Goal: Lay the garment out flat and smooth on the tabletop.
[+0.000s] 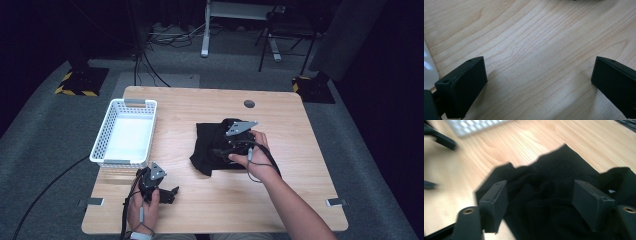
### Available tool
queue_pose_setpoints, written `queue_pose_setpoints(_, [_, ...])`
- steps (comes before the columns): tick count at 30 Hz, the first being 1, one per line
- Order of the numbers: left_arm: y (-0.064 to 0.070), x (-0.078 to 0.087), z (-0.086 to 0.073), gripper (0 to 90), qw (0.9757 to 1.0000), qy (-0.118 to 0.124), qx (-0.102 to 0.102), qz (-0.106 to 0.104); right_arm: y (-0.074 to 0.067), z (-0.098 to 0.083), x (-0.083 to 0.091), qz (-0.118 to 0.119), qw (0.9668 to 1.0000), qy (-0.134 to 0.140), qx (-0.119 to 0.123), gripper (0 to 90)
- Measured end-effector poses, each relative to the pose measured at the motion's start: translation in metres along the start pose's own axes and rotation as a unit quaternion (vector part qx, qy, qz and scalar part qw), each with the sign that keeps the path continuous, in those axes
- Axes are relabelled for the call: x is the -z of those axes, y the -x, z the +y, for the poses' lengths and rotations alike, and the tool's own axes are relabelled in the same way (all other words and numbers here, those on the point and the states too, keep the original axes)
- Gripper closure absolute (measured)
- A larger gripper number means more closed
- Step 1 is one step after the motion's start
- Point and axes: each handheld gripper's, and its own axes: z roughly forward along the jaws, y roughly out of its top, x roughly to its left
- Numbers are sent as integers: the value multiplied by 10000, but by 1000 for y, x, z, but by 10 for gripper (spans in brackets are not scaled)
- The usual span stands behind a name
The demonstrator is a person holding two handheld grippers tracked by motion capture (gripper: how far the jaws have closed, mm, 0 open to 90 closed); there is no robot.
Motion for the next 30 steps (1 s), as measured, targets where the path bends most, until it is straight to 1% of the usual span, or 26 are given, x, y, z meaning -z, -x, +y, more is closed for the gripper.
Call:
queue_pose_setpoints(2, [0,0,0,1,10000,-1,-3,0,1,-1,-11,-189,9996,-168,-89,250])
queue_pose_setpoints(4, [0,0,0,1,10000,2,4,4,3,-3,-22,-237,9990,-314,-200,254])
queue_pose_setpoints(5, [0,0,0,1,10000,1,1,4,4,-4,-27,-246,9986,-388,-263,281])
queue_pose_setpoints(7, [0,0,0,1,10000,1,-1,5,6,-6,-34,-210,9975,-619,-265,423])
queue_pose_setpoints(9, [0,0,0,1,10000,1,0,4,8,-6,-38,-99,9965,-771,-294,677])
queue_pose_setpoints(10, [0,0,0,1,10000,1,1,4,8,-6,-37,-122,9962,-835,-233,750])
queue_pose_setpoints(11, [0,0,0,1,10000,-1,-6,1,8,-6,-35,-176,9960,-859,-170,798])
queue_pose_setpoints(12, [0,0,0,1,10000,0,1,3,9,-5,-31,-228,9959,-864,-161,815])
queue_pose_setpoints(14, [0,0,0,1,10000,0,4,4,10,-4,-21,-332,9963,-752,-233,824])
queue_pose_setpoints(16, [0,0,0,1,10000,0,2,3,15,-3,-8,-448,9971,-512,-329,824])
queue_pose_setpoints(18, [0,0,0,1,10000,1,3,3,20,-4,7,-558,9970,-298,-444,823])
queue_pose_setpoints(21, [0,0,0,1,10000,1,3,2,31,-9,30,-649,9957,13,-655,821])
queue_pose_setpoints(25, [0,0,0,1,10000,0,3,2,46,-18,56,-740,9925,266,-932,821])
queue_pose_setpoints(28, [0,0,0,0,10000,2,1,0,53,-25,67,-760,9909,364,-1050,821])
queue_pose_setpoints(30, [0,0,0,1,10000,2,1,0,53,-26,69,-722,9904,447,-1092,821])
